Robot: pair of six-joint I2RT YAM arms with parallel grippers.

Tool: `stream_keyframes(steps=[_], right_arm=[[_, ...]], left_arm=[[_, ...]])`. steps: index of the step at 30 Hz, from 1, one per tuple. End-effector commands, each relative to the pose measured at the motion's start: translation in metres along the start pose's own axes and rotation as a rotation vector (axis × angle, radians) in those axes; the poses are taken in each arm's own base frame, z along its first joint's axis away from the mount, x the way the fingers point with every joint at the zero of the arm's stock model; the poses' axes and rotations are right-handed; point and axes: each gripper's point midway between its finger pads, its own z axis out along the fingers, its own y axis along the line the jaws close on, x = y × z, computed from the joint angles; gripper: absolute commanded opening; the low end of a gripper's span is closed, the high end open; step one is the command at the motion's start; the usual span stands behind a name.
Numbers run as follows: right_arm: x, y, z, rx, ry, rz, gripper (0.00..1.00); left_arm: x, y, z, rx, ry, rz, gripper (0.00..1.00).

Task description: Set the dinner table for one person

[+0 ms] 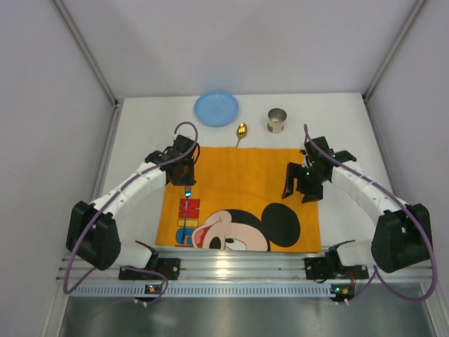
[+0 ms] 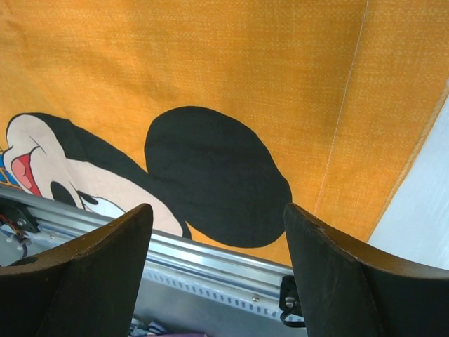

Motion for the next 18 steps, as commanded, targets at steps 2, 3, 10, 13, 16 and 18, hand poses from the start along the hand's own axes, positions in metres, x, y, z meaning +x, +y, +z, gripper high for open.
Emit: stream_keyframes(steps=[2,3,10,13,16,18], right_arm=[[-0.003,0.002,-0.005,-0.024,-0.04,-0.023,0.76],[-0.003,0.001,-0.006,-0.023,-0.042,-0.026,0.76],[0.004,-0.004,-0.01,-0.007,-0.052,-0.019,0.76],[0.008,-0.007,-0.009,-0.001,-0.044,-0.015,0.76],[0.01,-0.008,-0.007,0.004,-0.036,-0.01,0.76],[0.007,-0.006,-0.008,0.001,-0.041,-0.01,0.76]], left_arm=[[-0.024,-0.007,0.024,-0.012,-0.068,0.024,0.0],[-0.023,-0.007,0.034,-0.02,-0.052,0.029,0.0],[-0.013,-0.001,0.064,-0.068,-0.021,0.018,0.0],[-0.022,0.001,0.062,-0.08,-0.055,0.015,0.0],[-0.034,0.001,0.058,-0.09,-0.091,0.02,0.0],[-0.041,0.0,0.057,-0.088,-0.105,0.03,0.1]])
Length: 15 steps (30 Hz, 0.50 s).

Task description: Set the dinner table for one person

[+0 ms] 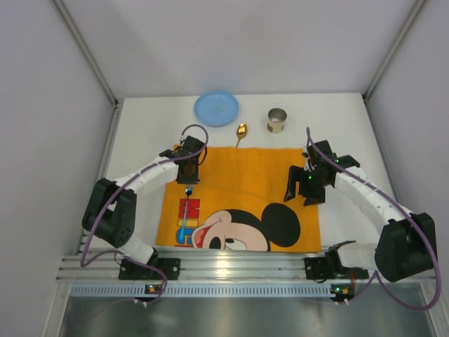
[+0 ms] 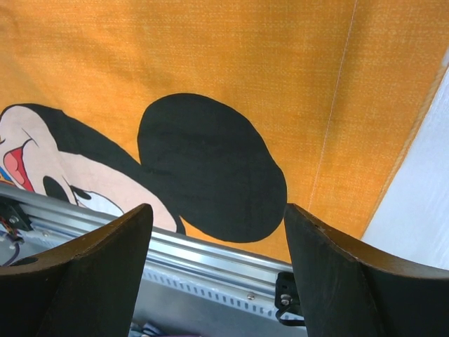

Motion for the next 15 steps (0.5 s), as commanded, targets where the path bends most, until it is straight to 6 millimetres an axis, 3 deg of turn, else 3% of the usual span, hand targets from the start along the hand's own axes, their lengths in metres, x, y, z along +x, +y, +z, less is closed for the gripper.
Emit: stream_keyframes(steps=[1,2,4,5,6,8,12,14,15], right_arm=[[-0.006,0.0,-0.003,0.0,-0.025,-0.001,0.76],[-0.008,0.001,-0.004,0.0,-0.028,-0.001,0.76],[-0.013,0.004,-0.006,-0.002,-0.037,-0.002,0.76],[-0.015,0.004,-0.007,0.001,-0.04,-0.001,0.76],[-0.019,0.006,-0.008,-0.002,-0.049,0.003,0.76],[-0.022,0.007,-0.009,0.001,-0.057,0.005,0.76],[-0.019,0.006,-0.009,0.003,-0.061,0.023,0.76],[-0.017,0.005,-0.01,0.001,-0.07,0.032,0.76],[-0.013,0.003,-0.009,0.003,-0.065,0.044,0.76]], left_arm=[[-0.037,-0.003,-0.007,0.004,-0.113,-0.003,0.19],[-0.039,-0.003,-0.008,0.003,-0.118,0.006,0.36],[-0.044,0.0,-0.01,-0.011,-0.125,0.004,0.52],[-0.05,0.0,-0.014,-0.009,-0.135,-0.002,0.75],[-0.052,0.003,-0.016,-0.023,-0.137,-0.005,0.87],[-0.069,0.003,-0.029,-0.019,-0.183,-0.021,0.95],[-0.111,-0.01,-0.053,0.043,-0.286,-0.012,0.98],[-0.139,-0.036,-0.066,0.168,-0.356,0.03,0.98],[-0.144,-0.049,-0.062,0.216,-0.357,0.053,0.98]])
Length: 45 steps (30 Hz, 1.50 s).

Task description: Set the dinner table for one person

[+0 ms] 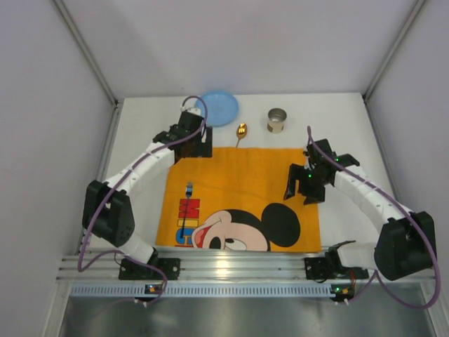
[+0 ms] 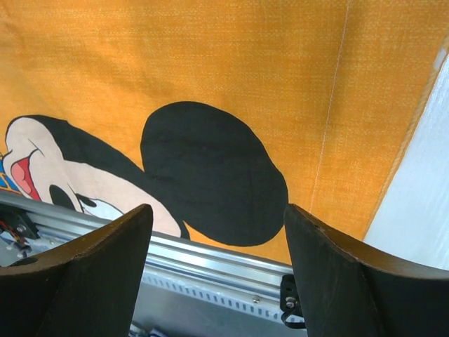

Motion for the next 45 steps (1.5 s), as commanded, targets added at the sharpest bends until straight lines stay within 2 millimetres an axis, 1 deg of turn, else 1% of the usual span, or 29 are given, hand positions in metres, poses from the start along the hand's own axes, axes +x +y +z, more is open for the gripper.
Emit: stream_keyframes(steps=[1,6,8,10,11,14,15,17,18,19,20,21,22,24,25,26,27,28,29,30,31,32,33,34,37,38,39,44,45], right_arm=[[-0.005,0.002,-0.012,-0.014,-0.065,0.025,0.76],[0.019,-0.002,-0.015,-0.039,-0.059,0.077,0.76],[0.027,-0.004,-0.022,-0.047,-0.074,0.082,0.76],[0.032,-0.008,-0.026,-0.037,-0.084,0.079,0.77],[0.035,-0.01,-0.03,-0.026,-0.08,0.076,0.77],[0.018,0.004,-0.045,-0.065,-0.128,0.047,0.79],[0.003,0.018,-0.058,-0.107,-0.174,0.024,0.79],[-0.021,0.038,-0.064,-0.162,-0.195,0.001,0.79],[-0.043,0.053,-0.08,-0.195,-0.25,-0.029,0.79],[-0.057,0.06,-0.073,-0.193,-0.233,-0.038,0.79],[-0.07,0.068,-0.076,-0.208,-0.246,-0.051,0.79],[-0.093,0.084,-0.091,-0.238,-0.296,-0.085,0.79],[-0.108,0.091,-0.078,-0.234,-0.268,-0.09,0.79],[-0.146,0.116,-0.072,-0.259,-0.284,-0.14,0.79],[-0.158,0.123,-0.067,-0.265,-0.282,-0.155,0.79],[-0.169,0.133,-0.063,-0.279,-0.279,-0.177,0.79],[-0.192,0.148,-0.051,-0.286,-0.281,-0.218,0.79],[-0.201,0.153,-0.044,-0.278,-0.275,-0.232,0.79],[-0.224,0.168,-0.055,-0.292,-0.332,-0.255,0.8],[-0.235,0.172,-0.049,-0.298,-0.333,-0.266,0.8],[-0.242,0.17,-0.013,-0.275,-0.269,-0.251,0.8],[-0.25,0.177,-0.006,-0.295,-0.263,-0.254,0.8],[-0.267,0.188,0.008,-0.313,-0.27,-0.255,0.8],[-0.274,0.192,0.014,-0.319,-0.274,-0.251,0.8],[-0.298,0.208,0.034,-0.349,-0.314,-0.238,0.8],[-0.302,0.209,0.039,-0.358,-0.319,-0.214,0.81],[-0.303,0.21,0.049,-0.361,-0.312,-0.203,0.81],[-0.313,0.222,0.067,-0.382,-0.352,-0.179,0.82],[-0.312,0.222,0.079,-0.381,-0.339,-0.174,0.82]], left_arm=[[-0.06,-0.047,-0.007,0.219,-0.148,0.055,0.97],[-0.096,-0.092,0.029,0.323,-0.148,0.057,0.94],[-0.108,-0.108,0.05,0.337,-0.154,0.041,0.94],[-0.114,-0.125,0.06,0.377,-0.144,0.028,0.93],[-0.124,-0.136,0.069,0.387,-0.155,0.022,0.92],[-0.141,-0.15,0.068,0.396,-0.167,-0.009,0.92],[-0.147,-0.151,0.064,0.394,-0.183,-0.018,0.92],[-0.152,-0.152,0.053,0.404,-0.207,-0.021,0.93],[-0.152,-0.151,0.051,0.405,-0.21,-0.021,0.95],[-0.152,-0.144,0.053,0.367,-0.219,-0.024,0.95],[-0.154,-0.14,0.048,0.356,-0.221,-0.026,0.94],[-0.152,-0.136,0.045,0.337,-0.212,-0.028,0.94],[-0.15,-0.13,0.041,0.311,-0.201,-0.038,0.93],[-0.15,-0.119,0.016,0.297,-0.217,-0.074,0.93],[-0.149,-0.109,0.007,0.265,-0.221,-0.092,0.93],[-0.144,-0.097,-0.014,0.255,-0.234,-0.106,0.93],[-0.141,-0.091,-0.025,0.248,-0.238,-0.134,0.93],[-0.121,-0.08,-0.026,0.218,-0.209,-0.139,0.93],[-0.126,-0.072,-0.058,0.242,-0.253,-0.165,0.93],[-0.119,-0.069,-0.068,0.253,-0.249,-0.176,0.93],[-0.103,-0.064,-0.071,0.253,-0.221,-0.186,0.93],[-0.1,-0.055,-0.097,0.262,-0.239,-0.199,0.93],[-0.093,-0.051,-0.105,0.26,-0.233,-0.225,0.93],[-0.083,-0.044,-0.12,0.264,-0.239,-0.234,0.93],[-0.058,-0.028,-0.133,0.239,-0.203,-0.252,0.93],[-0.056,-0.024,-0.147,0.248,-0.22,-0.261,0.93],[-0.049,-0.019,-0.15,0.237,-0.207,-0.267,0.93],[-0.029,-0.003,-0.16,0.203,-0.193,-0.291,0.93],[-0.028,-0.001,-0.16,0.19,-0.19,-0.296,0.93]])
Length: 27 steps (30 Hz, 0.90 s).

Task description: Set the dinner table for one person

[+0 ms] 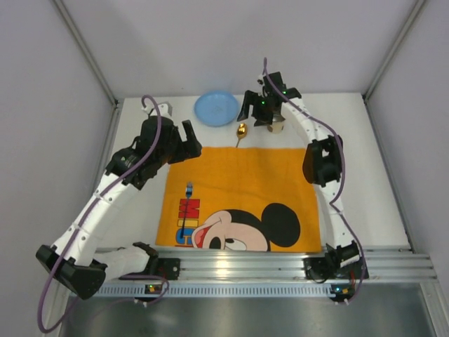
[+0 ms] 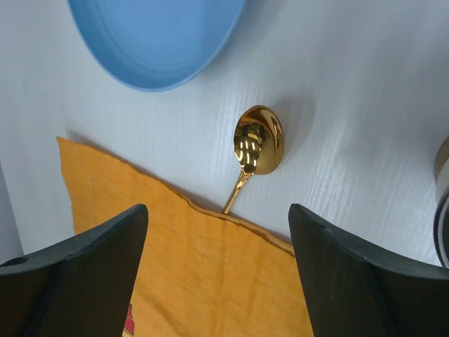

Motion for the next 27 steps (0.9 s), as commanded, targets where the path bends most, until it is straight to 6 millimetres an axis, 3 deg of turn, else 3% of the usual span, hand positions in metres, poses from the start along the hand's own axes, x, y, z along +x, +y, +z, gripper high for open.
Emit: stream_keyframes(steps=[1,9,18,27], right_arm=[[-0.024,0.036,0.003,-0.08,-0.102,-0.03,0.82],[0.01,0.009,0.047,-0.026,-0.012,-0.023,0.82],[0.013,-0.025,0.066,0.017,0.002,0.021,0.83],[0.016,-0.021,0.085,-0.032,-0.002,0.079,0.81]], left_arm=[[0.016,0.017,-0.005,-0.079,0.05,-0.012,0.92],[0.021,0.028,-0.004,-0.135,0.069,-0.002,0.92],[0.037,0.04,0.0,-0.185,0.107,-0.012,0.91],[0.044,0.051,-0.001,-0.23,0.112,-0.012,0.91]])
